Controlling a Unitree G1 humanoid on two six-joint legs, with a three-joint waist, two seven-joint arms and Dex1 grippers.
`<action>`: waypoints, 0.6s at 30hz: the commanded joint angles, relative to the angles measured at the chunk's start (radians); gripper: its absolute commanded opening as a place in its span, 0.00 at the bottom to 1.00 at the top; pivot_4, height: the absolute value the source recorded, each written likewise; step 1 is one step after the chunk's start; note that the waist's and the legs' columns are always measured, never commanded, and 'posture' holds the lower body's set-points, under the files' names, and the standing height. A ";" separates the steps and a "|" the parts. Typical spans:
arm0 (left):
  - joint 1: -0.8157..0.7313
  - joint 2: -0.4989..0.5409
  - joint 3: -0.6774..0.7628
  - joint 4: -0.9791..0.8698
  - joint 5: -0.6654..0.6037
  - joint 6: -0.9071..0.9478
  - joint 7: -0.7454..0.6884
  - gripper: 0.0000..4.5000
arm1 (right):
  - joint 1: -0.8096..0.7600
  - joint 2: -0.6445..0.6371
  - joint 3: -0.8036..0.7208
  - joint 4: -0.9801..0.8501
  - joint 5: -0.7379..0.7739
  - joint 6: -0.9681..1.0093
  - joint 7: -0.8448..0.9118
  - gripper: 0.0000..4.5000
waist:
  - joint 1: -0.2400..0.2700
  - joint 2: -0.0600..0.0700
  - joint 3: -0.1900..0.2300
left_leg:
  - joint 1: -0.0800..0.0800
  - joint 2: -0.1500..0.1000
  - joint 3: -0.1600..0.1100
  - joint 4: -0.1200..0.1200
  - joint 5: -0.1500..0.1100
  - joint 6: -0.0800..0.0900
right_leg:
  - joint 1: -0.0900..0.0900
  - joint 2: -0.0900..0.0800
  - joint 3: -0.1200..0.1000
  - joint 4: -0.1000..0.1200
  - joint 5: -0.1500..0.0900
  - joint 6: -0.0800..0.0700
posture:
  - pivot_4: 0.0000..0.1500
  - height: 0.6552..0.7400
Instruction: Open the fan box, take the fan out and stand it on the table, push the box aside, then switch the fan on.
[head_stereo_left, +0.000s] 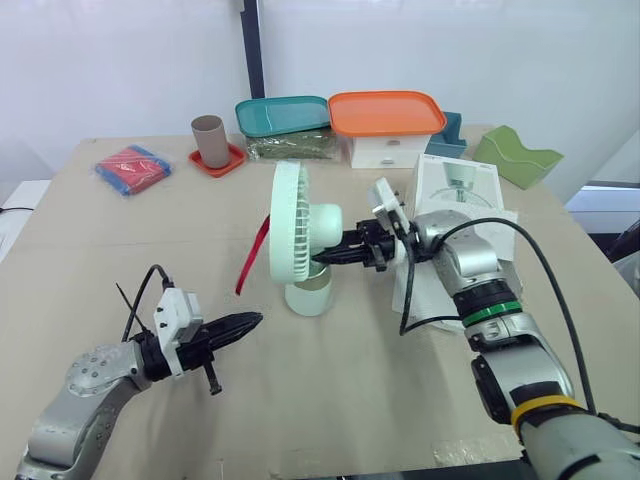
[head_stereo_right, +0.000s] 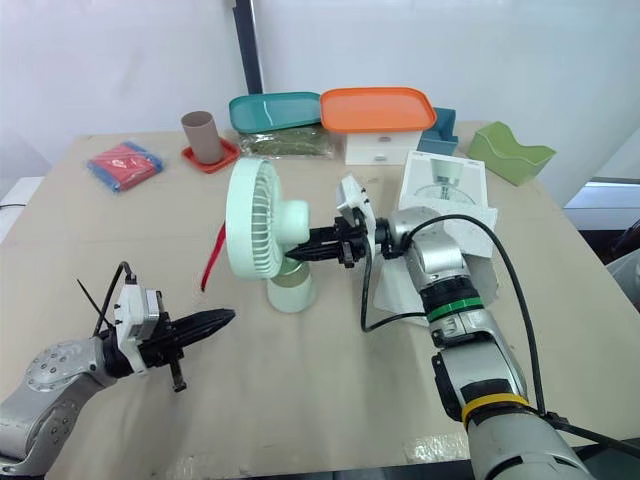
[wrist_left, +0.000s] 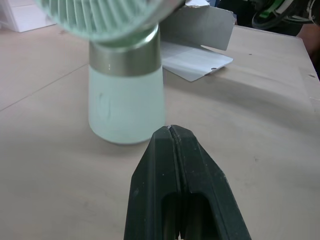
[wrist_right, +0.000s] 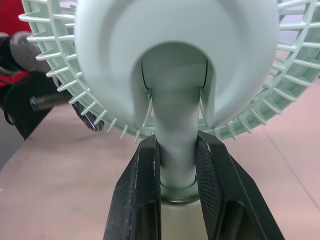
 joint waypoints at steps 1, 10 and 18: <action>-0.007 -0.004 0.002 -0.041 -0.017 0.006 0.012 0.00 | -0.049 0.018 -0.025 0.012 0.000 -0.050 0.025 0.09 | -0.002 0.000 0.000 | 0.000 0.000 0.000 0.000 0.000 0.000 | 0.000 0.000 0.000 0.000 0.000 0.000 | 1.00 1.00; -0.019 -0.003 -0.002 -0.041 -0.018 0.013 0.018 0.00 | -0.065 0.029 -0.017 0.056 -0.032 -0.076 0.053 0.20 | -0.002 0.000 0.000 | 0.001 0.000 0.001 0.000 0.000 0.000 | 0.000 0.000 0.001 0.001 0.000 0.000 | 1.00 1.00; -0.013 0.001 0.009 -0.041 -0.029 0.032 0.026 0.12 | -0.049 -0.001 -0.018 0.005 -0.027 -0.033 0.069 0.96 | -0.002 0.000 0.000 | 0.001 0.000 0.001 0.000 0.000 0.000 | 0.000 0.000 0.001 0.001 0.000 0.000 | 1.00 1.00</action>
